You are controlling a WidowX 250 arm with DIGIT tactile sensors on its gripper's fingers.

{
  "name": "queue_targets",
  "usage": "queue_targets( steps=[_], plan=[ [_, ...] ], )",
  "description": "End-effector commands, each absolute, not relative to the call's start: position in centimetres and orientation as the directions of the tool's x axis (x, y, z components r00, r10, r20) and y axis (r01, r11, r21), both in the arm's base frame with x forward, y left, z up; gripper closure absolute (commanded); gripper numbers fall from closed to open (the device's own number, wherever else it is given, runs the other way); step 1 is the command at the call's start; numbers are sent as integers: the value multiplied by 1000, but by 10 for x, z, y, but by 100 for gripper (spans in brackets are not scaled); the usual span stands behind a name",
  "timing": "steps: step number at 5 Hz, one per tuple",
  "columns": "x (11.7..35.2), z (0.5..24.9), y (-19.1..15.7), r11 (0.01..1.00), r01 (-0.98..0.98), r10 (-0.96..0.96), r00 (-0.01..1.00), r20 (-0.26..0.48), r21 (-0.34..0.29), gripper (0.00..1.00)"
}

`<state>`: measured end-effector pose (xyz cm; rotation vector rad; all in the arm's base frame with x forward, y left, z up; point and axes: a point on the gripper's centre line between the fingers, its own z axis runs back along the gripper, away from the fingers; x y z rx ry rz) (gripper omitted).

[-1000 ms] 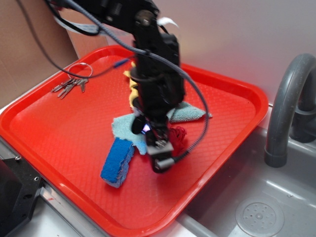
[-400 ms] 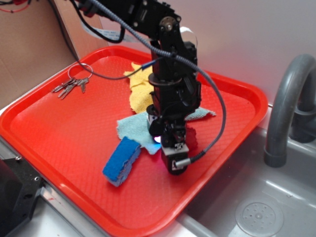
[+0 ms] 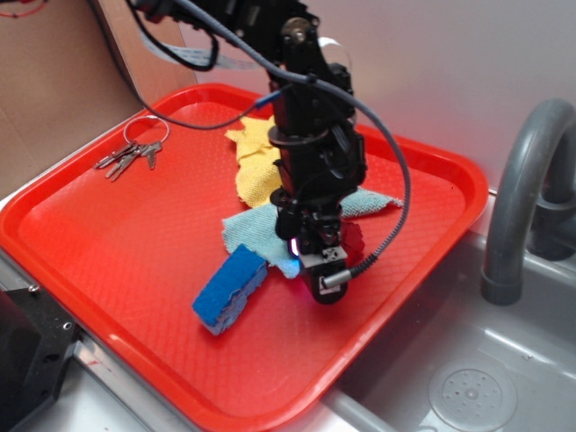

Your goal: Grab the red paper.

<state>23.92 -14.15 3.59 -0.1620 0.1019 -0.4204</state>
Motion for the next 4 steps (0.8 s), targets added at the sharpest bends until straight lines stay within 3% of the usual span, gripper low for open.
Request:
queue_targets(
  steps=[1,2,3,4],
  plan=[
    [187,148,-64,996,-18,15,1000,-24,-89,100],
    [160,186,-43,989,-131,131,991,-1,-72,100],
    [148,195,-40,986,-150,152,988,26,-68,100],
    [152,185,-46,993,-86,87,996,11,-76,100]
  ],
)
